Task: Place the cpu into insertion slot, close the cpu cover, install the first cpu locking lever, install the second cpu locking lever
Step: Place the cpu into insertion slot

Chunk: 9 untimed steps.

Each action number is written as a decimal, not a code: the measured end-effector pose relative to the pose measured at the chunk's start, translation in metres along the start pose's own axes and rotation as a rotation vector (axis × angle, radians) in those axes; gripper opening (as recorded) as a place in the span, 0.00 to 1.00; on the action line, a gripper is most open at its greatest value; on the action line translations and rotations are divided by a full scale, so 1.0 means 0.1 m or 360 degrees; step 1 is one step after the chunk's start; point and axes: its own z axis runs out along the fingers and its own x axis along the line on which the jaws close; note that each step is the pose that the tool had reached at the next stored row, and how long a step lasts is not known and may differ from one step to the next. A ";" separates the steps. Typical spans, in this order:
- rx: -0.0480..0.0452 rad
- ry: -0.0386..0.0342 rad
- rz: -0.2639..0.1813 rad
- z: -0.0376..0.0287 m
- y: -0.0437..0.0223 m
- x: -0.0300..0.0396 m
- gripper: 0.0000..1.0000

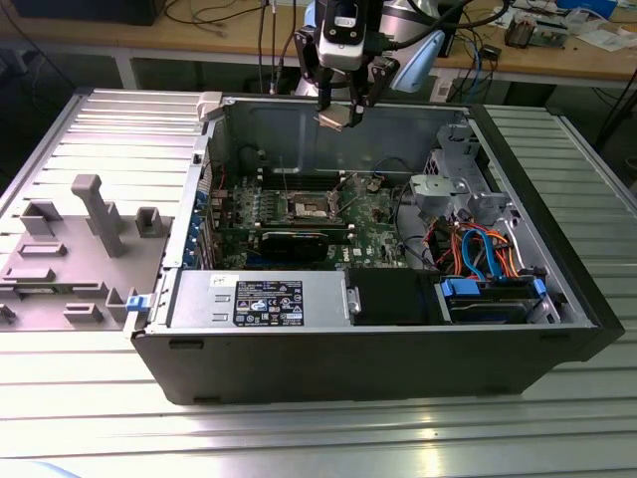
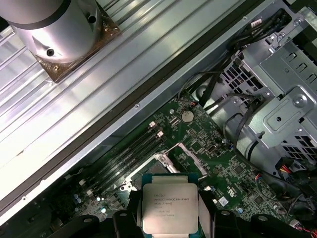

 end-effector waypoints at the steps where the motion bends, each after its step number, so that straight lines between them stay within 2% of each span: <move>1: 0.0000 0.0000 0.0000 0.000 0.000 0.000 0.54; 9: 0.0000 -0.0002 0.0020 0.000 0.000 0.000 0.54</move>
